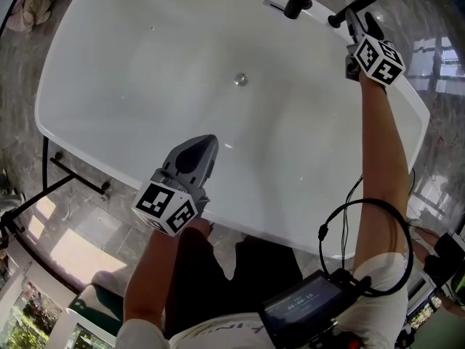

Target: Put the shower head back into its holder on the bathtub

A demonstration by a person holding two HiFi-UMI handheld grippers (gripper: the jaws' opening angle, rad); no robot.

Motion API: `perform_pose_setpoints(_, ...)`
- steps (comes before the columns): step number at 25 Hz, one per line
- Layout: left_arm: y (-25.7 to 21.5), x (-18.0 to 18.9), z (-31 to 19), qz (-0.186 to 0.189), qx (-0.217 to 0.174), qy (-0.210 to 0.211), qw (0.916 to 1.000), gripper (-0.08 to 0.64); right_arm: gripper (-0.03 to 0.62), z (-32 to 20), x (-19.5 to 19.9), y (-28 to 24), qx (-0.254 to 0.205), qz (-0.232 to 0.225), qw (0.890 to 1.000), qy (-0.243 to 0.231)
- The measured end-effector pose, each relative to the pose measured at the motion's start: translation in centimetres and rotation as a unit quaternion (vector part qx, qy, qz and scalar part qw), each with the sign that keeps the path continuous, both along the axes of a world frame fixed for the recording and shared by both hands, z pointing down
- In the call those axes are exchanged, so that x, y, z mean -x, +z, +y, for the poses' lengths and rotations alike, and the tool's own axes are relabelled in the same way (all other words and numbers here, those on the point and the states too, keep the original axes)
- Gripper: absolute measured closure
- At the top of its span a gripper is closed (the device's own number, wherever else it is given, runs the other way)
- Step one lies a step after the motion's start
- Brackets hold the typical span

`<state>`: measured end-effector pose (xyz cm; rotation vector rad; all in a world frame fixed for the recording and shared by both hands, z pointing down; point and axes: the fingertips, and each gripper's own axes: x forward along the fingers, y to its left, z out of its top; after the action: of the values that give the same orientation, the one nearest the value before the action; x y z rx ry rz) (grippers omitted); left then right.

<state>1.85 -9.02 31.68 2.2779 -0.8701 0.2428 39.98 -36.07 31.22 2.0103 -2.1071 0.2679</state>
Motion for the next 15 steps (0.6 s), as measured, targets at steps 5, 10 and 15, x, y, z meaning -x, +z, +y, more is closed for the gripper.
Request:
perform_pose_setpoints(5, -1.0, -0.1, 0.8, 0.007, 0.0, -0.006, 1.0, 0.545, 0.382, 4.3, 0.2, -4.2, -0.053, -0.033, 0.998, 0.002)
perform_pose_setpoints(10, -4.5, -1.7, 1.2, 0.005, -0.029, 0.013, 0.9995, 0.546, 0.385, 10.5, 1.5, -10.1, -0.099, -0.042, 0.994, -0.008)
perform_pose_setpoints(15, -11.3, -4.1, 2.0, 0.008, -0.079, 0.035, 0.9962, 0.546, 0.435, 17.5, 2.8, -17.4, -0.129, -0.056, 0.99, -0.026)
